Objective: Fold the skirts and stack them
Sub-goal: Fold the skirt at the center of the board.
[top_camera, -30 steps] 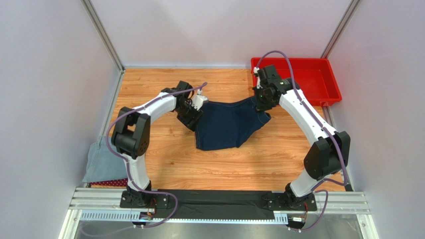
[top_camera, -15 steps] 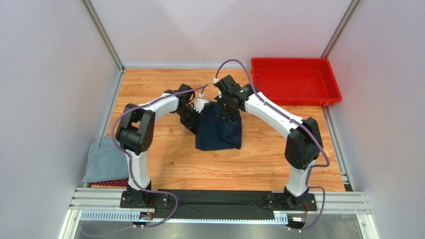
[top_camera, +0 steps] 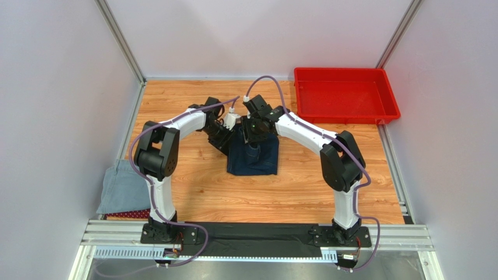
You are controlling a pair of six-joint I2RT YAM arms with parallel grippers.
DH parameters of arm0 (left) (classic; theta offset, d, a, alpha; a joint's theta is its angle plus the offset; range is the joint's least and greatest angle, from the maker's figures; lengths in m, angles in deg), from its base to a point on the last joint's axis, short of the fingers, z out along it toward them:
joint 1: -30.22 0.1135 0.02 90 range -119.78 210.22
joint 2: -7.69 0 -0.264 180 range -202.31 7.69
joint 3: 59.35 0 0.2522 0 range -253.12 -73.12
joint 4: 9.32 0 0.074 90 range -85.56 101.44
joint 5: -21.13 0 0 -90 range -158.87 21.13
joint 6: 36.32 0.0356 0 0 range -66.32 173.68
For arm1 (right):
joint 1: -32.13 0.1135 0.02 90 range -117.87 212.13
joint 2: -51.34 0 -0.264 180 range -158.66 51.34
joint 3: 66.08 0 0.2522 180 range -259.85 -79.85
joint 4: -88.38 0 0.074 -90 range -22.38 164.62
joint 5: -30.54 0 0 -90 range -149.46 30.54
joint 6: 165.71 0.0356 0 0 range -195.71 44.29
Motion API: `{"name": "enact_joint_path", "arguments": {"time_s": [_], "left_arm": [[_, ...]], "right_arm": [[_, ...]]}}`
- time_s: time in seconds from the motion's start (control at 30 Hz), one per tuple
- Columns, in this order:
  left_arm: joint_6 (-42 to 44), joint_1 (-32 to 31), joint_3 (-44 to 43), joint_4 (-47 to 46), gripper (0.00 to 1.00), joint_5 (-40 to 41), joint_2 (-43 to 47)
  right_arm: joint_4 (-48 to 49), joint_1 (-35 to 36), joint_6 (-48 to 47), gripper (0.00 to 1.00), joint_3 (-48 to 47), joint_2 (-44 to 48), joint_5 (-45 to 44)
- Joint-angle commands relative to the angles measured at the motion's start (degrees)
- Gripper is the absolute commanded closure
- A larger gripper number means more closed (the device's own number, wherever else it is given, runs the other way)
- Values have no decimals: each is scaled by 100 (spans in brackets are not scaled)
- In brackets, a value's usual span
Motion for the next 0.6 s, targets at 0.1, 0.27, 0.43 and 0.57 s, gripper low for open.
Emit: {"name": "enact_joint_path", "arguments": {"time_s": [0.1, 0.27, 0.43, 0.57], "left_arm": [[194, 521, -227, 109, 42, 51, 314], [361, 865, -271, 215, 40, 332, 683], [265, 760, -411, 320, 38, 158, 1351], [160, 137, -526, 329, 36, 227, 1589]], "right_arm": [[221, 490, -438, 48, -968, 277, 395], [256, 517, -816, 44, -664, 1006, 150], [317, 78, -861, 44, 871, 1841, -255], [290, -510, -790, 45, 1823, 1869, -273]]}}
